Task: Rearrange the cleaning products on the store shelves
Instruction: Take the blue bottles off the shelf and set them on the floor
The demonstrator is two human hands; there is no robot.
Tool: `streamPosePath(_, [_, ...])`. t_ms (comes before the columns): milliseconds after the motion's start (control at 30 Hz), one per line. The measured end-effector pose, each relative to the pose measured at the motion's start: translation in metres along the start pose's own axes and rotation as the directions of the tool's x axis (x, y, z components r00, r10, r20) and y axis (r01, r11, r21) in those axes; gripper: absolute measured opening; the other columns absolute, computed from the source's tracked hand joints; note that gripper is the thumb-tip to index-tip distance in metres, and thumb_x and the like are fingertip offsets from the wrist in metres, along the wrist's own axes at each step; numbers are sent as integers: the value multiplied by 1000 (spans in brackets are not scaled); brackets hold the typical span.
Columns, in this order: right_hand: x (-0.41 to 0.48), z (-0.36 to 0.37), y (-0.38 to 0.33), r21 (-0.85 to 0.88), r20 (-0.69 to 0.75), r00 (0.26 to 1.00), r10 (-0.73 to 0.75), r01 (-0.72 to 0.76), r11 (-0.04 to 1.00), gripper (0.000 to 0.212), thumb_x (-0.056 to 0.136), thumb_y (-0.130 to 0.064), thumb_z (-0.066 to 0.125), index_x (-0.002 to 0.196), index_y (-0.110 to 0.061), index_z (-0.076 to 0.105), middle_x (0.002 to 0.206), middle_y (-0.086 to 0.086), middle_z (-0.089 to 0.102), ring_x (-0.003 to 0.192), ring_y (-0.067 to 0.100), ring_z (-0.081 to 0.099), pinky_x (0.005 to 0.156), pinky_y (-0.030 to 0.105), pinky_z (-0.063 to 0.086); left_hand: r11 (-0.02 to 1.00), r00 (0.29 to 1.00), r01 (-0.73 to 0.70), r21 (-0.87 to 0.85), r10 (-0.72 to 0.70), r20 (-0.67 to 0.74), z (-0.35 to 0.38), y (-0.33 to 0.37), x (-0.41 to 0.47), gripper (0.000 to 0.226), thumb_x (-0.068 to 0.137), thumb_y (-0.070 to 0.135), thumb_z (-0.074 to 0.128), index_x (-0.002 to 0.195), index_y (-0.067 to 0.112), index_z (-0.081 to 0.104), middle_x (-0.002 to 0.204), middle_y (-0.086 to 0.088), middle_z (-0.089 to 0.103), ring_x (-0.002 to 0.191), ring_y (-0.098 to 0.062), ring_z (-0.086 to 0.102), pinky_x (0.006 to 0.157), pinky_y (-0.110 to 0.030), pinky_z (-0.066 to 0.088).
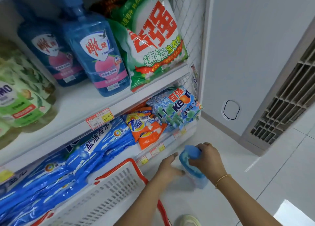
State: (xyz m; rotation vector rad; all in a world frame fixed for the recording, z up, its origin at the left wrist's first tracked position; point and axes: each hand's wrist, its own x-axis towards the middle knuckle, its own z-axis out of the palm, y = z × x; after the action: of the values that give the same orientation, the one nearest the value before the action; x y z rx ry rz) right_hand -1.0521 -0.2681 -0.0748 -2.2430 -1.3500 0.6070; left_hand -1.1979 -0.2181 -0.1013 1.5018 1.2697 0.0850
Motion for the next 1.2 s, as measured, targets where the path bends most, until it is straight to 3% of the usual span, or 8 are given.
streamPosePath(433, [-54,-167,-227,196,-123,779,-615,626,755,30,65,-19,82,59,-28,54,47,-10,39,44,6,33,44,15,28,851,855,-483,-206,408,-319,-136,37,-126,87,59,9,90,128,36,43,118,23,59,100,17,56,74,-3,44])
streamPosePath(567, [-49,-189,-289,444,-149,732,-665,650,617,17,66,-17,83,78,-16,71,62,-4,65,56,-1,47,56,18,42,809,842,-522,-269,439,-313,-197,39,-164,97,43,31,95,129,26,50,119,10,67,111,-8,62,88,-27,52])
streamPosePath(667, [-43,-184,-322,511,-153,749,-645,619,597,54,58,-33,85,86,9,66,76,21,65,68,13,50,63,33,42,798,857,-498,-341,391,-337,-220,27,-185,105,30,43,97,123,17,56,115,-3,70,109,-24,65,88,-35,53])
streamPosePath(833, [-25,-153,-356,558,-76,832,-550,492,668,35,67,-21,84,52,-12,55,53,-7,46,45,3,42,54,23,35,754,885,-442,-485,280,-372,-211,5,-205,109,4,41,96,103,8,65,96,-14,74,82,-22,72,69,-28,55])
streamPosePath(933, [-15,-136,-369,467,30,838,-545,470,749,43,65,-32,86,71,6,66,62,13,56,85,23,68,65,32,45,715,923,-371,-593,216,-317,-197,-6,-213,111,-4,26,96,101,1,66,86,-18,74,69,-25,72,54,-27,56])
streamPosePath(967, [-15,-133,-372,423,67,832,-550,475,771,45,66,-34,85,74,6,66,60,13,50,77,14,28,65,31,42,711,933,-349,-610,200,-300,-195,-8,-215,113,-4,24,96,103,1,66,88,-19,74,70,-26,73,53,-26,55])
streamPosePath(1033, [-11,-127,-374,365,95,823,-560,495,789,46,69,-37,82,81,6,70,66,14,57,67,27,57,71,33,48,683,944,-320,-656,166,-287,-196,-12,-212,114,-3,23,96,105,2,66,93,-20,73,75,-27,73,52,-27,56])
streamPosePath(1200, [-9,-120,-364,356,99,816,-570,506,786,59,79,-49,69,130,-21,58,130,-4,59,115,15,57,94,32,50,566,939,-320,-760,84,-333,-212,4,-195,113,13,39,98,116,7,62,105,-16,72,97,-33,69,75,-44,56])
